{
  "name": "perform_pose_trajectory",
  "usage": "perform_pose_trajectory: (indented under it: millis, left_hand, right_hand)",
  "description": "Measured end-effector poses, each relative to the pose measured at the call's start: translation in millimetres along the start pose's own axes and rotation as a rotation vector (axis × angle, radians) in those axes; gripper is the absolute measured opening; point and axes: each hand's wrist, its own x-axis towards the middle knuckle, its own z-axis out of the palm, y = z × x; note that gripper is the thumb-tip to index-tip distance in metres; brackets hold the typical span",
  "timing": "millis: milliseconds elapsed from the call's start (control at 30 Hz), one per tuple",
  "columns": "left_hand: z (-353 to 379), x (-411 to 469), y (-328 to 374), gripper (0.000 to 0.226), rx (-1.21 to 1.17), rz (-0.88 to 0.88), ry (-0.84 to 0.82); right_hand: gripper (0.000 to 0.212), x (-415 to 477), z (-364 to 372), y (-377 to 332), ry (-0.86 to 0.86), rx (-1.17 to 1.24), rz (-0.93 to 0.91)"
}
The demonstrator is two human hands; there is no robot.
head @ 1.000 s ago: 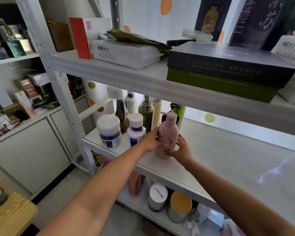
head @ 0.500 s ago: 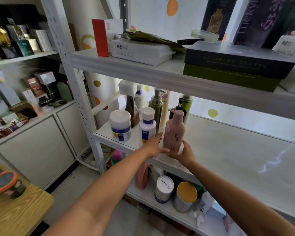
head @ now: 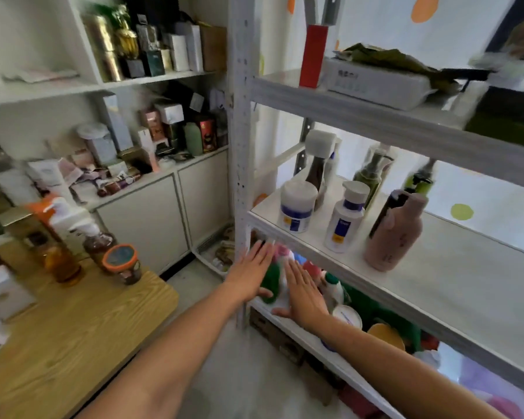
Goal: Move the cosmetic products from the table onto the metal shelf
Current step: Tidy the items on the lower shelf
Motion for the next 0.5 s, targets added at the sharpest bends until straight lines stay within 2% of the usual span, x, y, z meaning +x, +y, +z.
perform_pose_trajectory:
  millis: [267,500]
  left_hand:
    - [17.2,-135.8,-145.3,0.111,-0.062,-0.497,0.065]
    - [45.6,-252.7,-215.1,0.11,-0.165,-0.849,0.017]
  right_hand:
    - [0.119,89.8,34.5,-152.2,-0.166,-0.088,-0.364]
    - [0.12,119.5,73.2,-266.1,-0.243,-0.175,-0.509]
